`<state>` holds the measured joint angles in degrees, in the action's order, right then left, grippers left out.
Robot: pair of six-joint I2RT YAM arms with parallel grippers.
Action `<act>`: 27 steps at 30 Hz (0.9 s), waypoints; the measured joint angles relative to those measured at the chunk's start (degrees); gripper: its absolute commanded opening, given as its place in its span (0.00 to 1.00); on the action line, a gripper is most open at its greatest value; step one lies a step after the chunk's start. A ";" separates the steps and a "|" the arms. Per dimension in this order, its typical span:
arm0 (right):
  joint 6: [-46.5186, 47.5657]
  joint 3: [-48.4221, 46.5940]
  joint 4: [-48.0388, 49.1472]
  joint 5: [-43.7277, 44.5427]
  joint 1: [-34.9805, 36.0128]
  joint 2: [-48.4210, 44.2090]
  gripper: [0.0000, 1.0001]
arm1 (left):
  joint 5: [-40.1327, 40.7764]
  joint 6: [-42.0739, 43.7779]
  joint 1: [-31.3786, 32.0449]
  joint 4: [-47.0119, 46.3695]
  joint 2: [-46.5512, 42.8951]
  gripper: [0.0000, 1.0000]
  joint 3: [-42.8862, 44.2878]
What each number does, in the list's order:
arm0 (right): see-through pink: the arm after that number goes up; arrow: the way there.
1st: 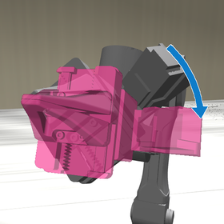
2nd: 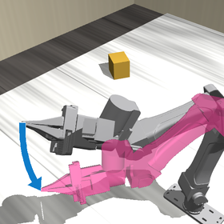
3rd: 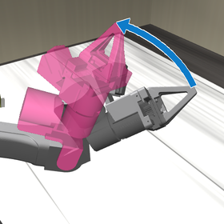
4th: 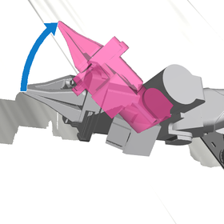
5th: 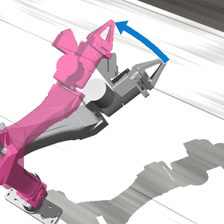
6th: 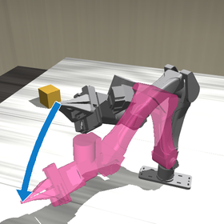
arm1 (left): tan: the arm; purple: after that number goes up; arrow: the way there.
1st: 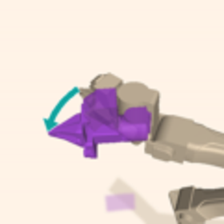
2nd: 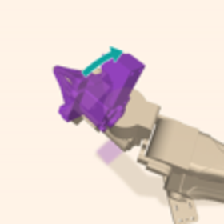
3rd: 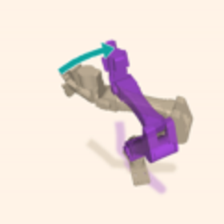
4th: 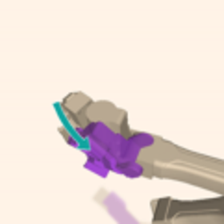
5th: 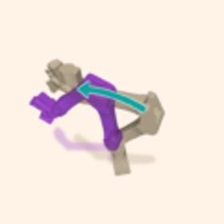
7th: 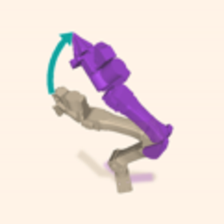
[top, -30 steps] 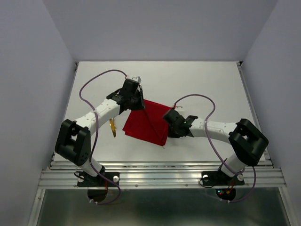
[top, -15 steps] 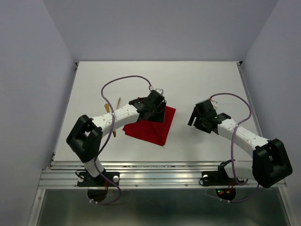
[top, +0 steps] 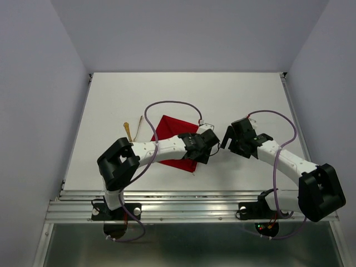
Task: Fold the napkin into a case and place the utensils inside
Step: Pick up the upper triangle-folded napkin from the center of the board.
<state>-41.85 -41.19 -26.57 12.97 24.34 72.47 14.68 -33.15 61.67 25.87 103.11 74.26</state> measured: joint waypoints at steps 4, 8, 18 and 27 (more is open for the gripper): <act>0.02 0.00 0.00 -0.09 0.00 0.02 0.91 | 3.78 -1.07 2.08 2.62 1.42 0.66 0.15; 0.04 0.00 0.00 -0.09 0.00 0.33 0.92 | 5.31 -1.16 2.43 2.95 2.12 0.62 0.15; 0.11 -0.02 -0.02 -0.09 0.00 1.20 0.91 | 7.17 -1.22 3.17 2.82 4.72 0.55 0.00; 0.13 -0.02 0.00 -0.09 0.00 1.20 0.92 | 6.93 -1.01 3.52 1.42 4.79 0.51 -1.29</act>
<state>-41.71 -41.21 -26.57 12.88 24.34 73.67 21.61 -34.15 65.19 27.29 107.90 72.97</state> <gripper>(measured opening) 0.917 0.518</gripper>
